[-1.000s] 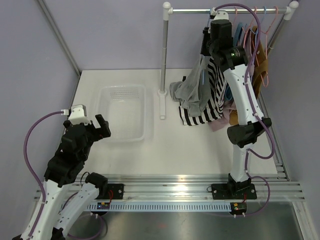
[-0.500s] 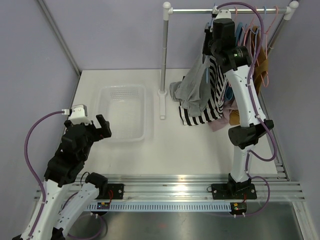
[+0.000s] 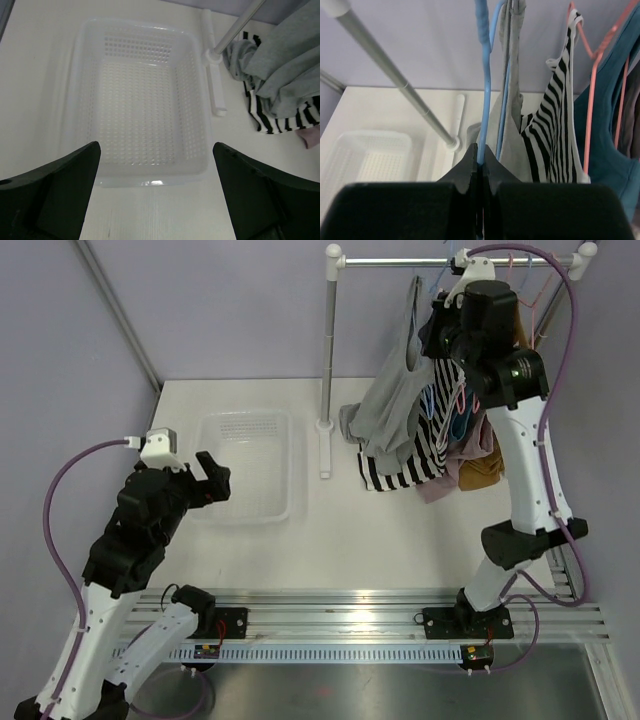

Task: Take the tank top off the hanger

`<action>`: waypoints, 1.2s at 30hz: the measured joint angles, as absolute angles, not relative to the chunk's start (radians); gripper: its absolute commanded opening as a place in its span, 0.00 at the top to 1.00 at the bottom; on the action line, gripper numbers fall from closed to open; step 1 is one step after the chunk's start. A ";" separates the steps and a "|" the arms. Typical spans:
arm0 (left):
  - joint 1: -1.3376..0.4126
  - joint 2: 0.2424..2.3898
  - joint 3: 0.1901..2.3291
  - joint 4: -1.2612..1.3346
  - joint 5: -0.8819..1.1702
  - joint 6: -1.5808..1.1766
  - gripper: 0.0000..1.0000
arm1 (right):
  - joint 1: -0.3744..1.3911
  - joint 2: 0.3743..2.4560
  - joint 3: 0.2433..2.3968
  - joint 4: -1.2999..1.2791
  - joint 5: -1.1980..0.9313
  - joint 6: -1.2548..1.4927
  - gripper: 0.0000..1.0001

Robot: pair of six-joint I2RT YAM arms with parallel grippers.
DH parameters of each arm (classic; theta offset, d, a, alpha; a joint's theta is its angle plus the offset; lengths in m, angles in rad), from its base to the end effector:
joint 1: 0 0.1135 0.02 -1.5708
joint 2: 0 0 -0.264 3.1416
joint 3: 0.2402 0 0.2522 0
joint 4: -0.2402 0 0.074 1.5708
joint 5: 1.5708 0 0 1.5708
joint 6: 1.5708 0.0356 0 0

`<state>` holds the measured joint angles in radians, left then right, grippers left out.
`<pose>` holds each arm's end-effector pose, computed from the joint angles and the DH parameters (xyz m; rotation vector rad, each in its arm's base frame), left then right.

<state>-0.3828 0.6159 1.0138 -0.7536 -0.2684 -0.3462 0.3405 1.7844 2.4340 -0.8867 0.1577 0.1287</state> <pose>0.1043 -0.0318 0.3785 -0.1444 1.9146 -0.2327 0.3231 0.1086 0.5418 -0.0792 1.8073 0.1916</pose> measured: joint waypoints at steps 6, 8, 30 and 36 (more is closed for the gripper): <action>-0.464 0.756 1.188 -0.674 -0.201 -0.407 0.01 | 0.340 1.518 2.173 -0.914 0.010 0.157 1.00; -0.541 0.825 1.261 -0.641 -0.208 -0.413 0.01 | 0.340 1.460 2.141 -0.943 -0.047 0.162 1.00; -0.960 1.541 1.842 -0.418 -0.277 -0.099 0.31 | 0.340 1.061 1.969 -1.139 -0.457 0.188 1.00; -0.960 1.594 1.887 -0.402 -0.276 -0.087 0.30 | 0.340 1.051 1.968 -1.150 -0.466 0.189 1.00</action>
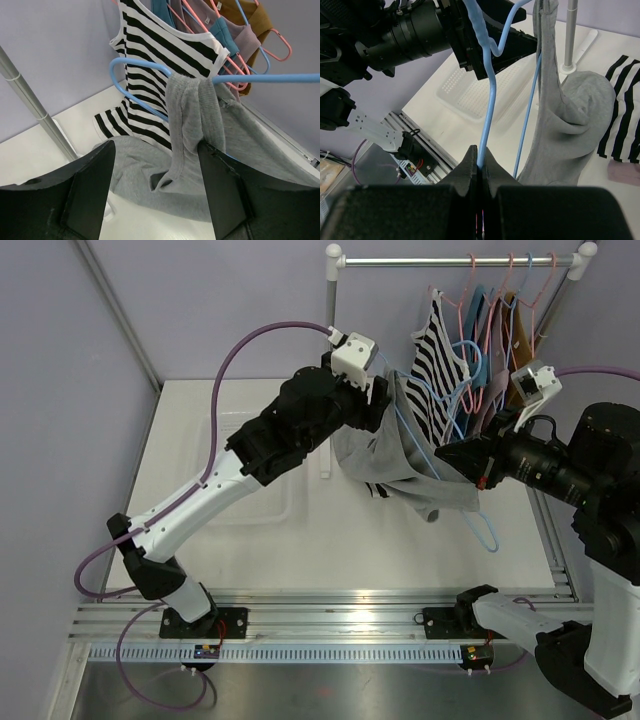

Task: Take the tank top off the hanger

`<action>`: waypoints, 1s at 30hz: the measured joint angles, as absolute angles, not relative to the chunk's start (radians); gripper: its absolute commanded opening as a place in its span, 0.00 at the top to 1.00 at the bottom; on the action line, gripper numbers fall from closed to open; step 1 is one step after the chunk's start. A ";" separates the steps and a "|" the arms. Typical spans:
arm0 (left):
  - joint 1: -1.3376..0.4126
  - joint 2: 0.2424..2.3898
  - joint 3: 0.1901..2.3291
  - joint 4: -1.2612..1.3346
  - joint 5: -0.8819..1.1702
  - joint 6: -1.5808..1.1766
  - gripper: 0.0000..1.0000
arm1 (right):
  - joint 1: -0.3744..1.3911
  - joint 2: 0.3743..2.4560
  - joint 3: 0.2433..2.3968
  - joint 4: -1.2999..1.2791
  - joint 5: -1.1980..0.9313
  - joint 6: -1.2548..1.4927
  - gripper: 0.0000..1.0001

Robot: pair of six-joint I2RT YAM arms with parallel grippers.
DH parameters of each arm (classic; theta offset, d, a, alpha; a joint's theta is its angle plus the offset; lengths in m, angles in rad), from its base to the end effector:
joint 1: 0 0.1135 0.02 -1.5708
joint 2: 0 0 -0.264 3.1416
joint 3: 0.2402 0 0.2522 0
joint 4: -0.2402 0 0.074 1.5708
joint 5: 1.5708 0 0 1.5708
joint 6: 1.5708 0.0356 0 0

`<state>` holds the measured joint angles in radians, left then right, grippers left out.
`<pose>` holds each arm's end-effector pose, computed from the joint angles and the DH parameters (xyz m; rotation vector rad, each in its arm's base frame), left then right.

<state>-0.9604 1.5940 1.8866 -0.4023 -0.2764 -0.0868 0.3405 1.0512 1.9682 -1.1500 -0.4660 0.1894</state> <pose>0.2091 -0.2820 0.4937 0.5253 1.6240 -0.5547 0.0825 0.0462 0.5492 -0.4774 1.7875 0.7929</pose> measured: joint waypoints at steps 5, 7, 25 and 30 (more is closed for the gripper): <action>-0.960 1.604 1.890 -0.402 -0.269 -0.086 0.20 | 0.340 1.052 1.958 -1.150 -0.458 0.189 1.00; -0.960 1.600 1.887 -0.393 -0.262 -0.088 0.19 | 0.340 1.053 1.953 -1.150 -0.453 0.189 1.00; -0.951 1.549 1.819 -0.349 -0.248 -0.109 0.93 | 0.340 1.037 1.883 -1.118 -0.476 0.199 1.00; -0.932 1.552 1.819 -0.349 -0.252 -0.115 0.99 | 0.340 1.019 1.833 -1.114 -0.473 0.198 1.00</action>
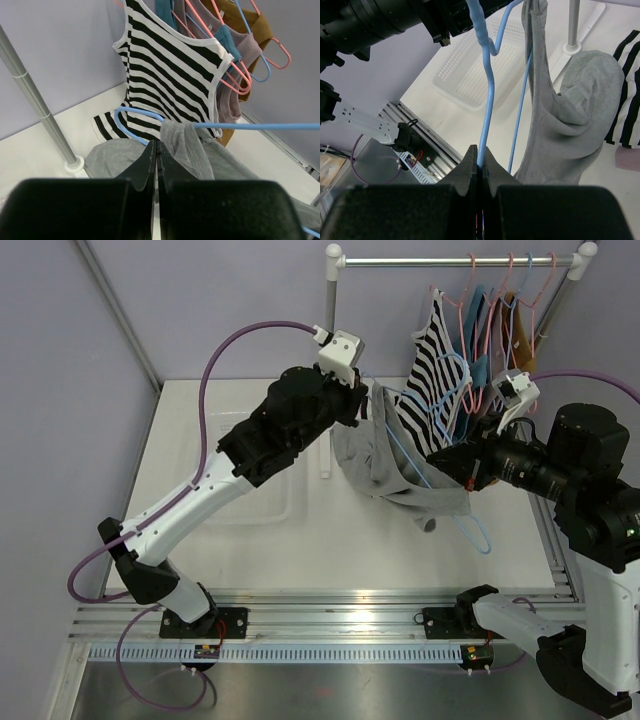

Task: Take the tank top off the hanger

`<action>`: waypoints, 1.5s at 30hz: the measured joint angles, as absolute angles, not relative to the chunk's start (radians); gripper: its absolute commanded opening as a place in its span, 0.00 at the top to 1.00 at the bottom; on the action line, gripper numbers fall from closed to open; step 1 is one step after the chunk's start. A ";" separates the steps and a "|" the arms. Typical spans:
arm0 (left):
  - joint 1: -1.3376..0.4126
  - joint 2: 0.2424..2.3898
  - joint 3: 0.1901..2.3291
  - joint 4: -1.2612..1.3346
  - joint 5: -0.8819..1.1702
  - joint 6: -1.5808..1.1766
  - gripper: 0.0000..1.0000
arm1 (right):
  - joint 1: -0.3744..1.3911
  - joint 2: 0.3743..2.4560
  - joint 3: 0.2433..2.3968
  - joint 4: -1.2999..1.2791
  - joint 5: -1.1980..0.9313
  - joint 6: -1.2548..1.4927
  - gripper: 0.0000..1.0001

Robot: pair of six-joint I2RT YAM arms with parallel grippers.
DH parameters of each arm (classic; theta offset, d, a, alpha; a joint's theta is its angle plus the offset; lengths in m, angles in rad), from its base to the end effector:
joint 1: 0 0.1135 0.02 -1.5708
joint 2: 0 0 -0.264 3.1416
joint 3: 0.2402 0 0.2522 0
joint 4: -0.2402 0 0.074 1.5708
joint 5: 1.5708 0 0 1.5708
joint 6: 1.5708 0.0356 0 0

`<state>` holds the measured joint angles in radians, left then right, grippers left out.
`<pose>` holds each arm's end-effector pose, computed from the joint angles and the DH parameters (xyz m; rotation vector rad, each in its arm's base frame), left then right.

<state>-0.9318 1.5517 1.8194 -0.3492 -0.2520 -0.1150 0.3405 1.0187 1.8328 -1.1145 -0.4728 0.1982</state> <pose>0.2119 -0.2704 0.4913 0.4848 1.6116 -0.5867 0.0955 0.0510 0.5263 -0.4685 1.8591 0.8086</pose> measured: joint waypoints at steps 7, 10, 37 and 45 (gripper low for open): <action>-0.915 1.546 1.790 -0.326 -0.195 -0.131 0.31 | 0.340 1.015 1.813 -1.109 -0.466 0.200 1.00; -0.915 1.533 1.734 -0.300 -0.142 -0.136 0.26 | 0.340 1.015 1.813 -1.097 -0.465 0.206 1.00; -0.763 1.505 1.694 -0.364 -0.337 -0.324 1.00 | 0.340 0.849 1.548 -1.052 -0.536 0.117 1.00; -0.737 1.479 1.688 -0.445 -0.262 -0.417 1.00 | 0.340 0.645 1.411 -0.856 -0.594 0.082 1.00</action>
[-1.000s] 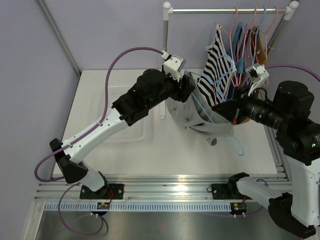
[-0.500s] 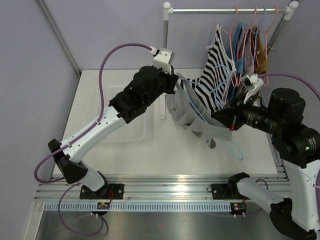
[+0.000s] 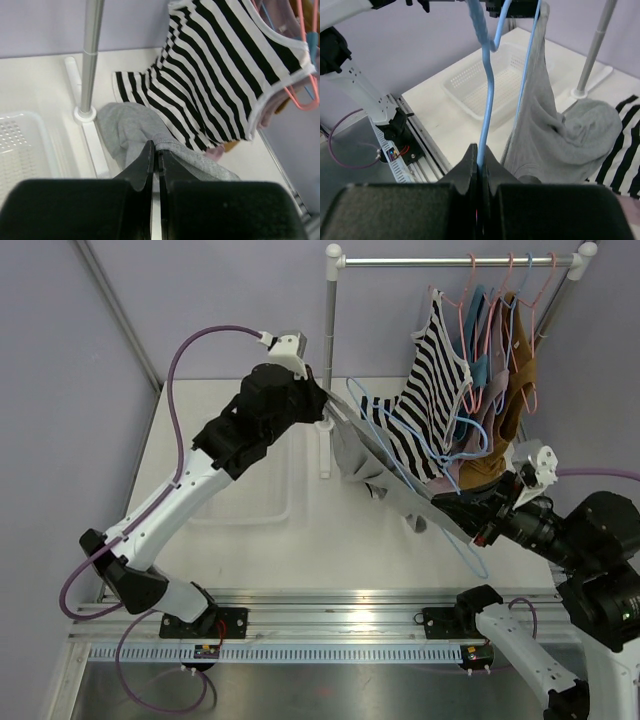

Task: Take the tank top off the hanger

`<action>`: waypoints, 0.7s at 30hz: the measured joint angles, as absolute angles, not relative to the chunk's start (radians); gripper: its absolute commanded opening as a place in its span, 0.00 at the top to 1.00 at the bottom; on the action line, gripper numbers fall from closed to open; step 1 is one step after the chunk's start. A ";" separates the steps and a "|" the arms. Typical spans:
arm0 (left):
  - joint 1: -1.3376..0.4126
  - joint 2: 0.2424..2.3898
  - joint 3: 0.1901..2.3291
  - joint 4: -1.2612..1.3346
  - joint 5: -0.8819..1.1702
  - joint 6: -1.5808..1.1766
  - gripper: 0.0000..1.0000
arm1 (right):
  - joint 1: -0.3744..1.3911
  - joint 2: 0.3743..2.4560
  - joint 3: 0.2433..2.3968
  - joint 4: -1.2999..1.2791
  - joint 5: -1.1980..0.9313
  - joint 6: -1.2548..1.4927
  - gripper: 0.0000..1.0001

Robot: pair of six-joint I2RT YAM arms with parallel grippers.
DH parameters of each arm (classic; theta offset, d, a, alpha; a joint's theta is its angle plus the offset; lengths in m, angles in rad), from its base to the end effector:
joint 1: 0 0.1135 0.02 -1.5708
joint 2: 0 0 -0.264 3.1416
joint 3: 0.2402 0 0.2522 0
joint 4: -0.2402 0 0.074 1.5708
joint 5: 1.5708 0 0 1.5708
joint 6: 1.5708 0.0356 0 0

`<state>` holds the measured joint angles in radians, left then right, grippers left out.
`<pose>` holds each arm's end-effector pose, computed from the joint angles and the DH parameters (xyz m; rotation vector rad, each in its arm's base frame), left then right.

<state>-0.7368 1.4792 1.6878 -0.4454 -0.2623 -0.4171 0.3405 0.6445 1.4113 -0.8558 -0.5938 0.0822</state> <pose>0.2494 -0.2138 0.4604 0.1036 1.8352 -0.5831 0.0375 0.0344 0.4761 -0.6685 1.5723 0.8079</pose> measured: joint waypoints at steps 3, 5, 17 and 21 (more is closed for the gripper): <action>-0.731 1.423 1.642 -0.455 -0.160 -0.429 1.00 | 0.340 0.572 1.318 -0.690 -0.644 0.083 1.00; -0.727 1.373 1.597 -0.453 -0.085 -0.434 1.00 | 0.340 0.553 1.263 -0.574 -0.674 0.100 1.00; -0.808 1.062 1.024 -0.265 0.370 -0.375 1.00 | 0.340 0.787 1.073 0.348 -0.455 0.402 1.00; -0.809 1.082 0.972 -0.291 0.325 -0.378 1.00 | 0.340 0.833 1.070 0.328 -0.324 0.393 1.00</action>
